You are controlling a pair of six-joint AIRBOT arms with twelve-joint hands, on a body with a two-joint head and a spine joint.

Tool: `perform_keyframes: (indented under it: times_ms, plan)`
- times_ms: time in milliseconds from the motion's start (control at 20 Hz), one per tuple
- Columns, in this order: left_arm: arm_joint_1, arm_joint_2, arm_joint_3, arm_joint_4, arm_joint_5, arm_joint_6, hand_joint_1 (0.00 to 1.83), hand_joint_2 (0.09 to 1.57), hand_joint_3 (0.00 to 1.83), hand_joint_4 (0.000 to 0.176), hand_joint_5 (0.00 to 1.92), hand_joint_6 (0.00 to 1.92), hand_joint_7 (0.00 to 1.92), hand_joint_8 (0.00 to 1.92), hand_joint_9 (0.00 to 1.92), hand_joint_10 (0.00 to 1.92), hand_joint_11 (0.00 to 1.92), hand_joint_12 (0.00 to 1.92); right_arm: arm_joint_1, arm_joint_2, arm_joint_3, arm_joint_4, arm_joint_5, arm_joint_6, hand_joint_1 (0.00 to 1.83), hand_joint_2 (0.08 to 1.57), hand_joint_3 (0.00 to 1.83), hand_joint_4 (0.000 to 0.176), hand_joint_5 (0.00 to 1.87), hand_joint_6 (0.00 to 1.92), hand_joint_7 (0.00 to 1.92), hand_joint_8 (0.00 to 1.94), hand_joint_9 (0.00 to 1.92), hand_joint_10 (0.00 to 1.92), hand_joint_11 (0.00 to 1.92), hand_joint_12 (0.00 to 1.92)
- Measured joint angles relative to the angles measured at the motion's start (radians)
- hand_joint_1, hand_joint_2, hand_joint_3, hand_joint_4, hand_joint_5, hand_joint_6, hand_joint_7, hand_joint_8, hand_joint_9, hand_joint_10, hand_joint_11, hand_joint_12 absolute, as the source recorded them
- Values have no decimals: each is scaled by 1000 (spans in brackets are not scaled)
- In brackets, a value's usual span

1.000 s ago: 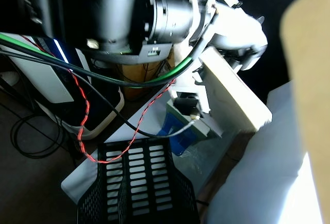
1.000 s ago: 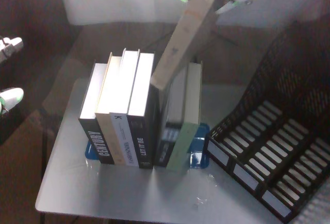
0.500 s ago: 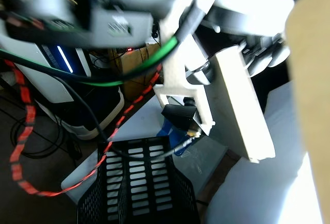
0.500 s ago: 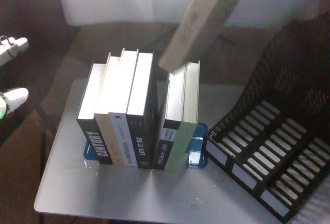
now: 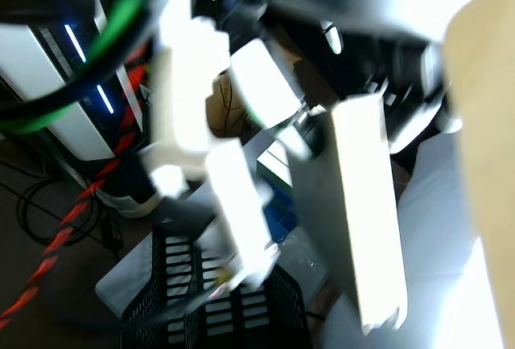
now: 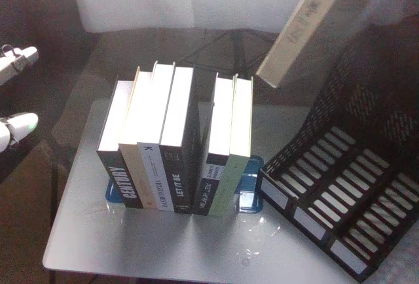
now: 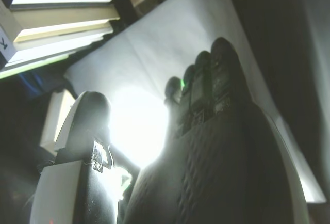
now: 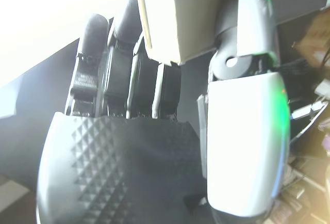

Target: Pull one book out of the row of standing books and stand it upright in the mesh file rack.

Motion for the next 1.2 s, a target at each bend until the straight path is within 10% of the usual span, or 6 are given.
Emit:
perform_keyframes:
  times_ms: [950, 1200]
  plan:
    - [-7, 0, -6, -2, 17, 0, 622, 1415, 1, 38, 56, 2, 0, 0, 0, 0, 0, 0, -67, 78, -50, -209, 19, 116, 1356, 1187, 3, 0, 801, 1080, 852, 1229, 773, 1565, 642, 1919]
    - [-2, 0, -7, 0, 21, -1, 690, 1400, 0, 0, 99, 12, 20, 6, 0, 0, 0, 0, -118, 68, -37, -215, -2, 117, 1365, 1160, 0, 0, 818, 1101, 916, 1068, 847, 1442, 686, 1739]
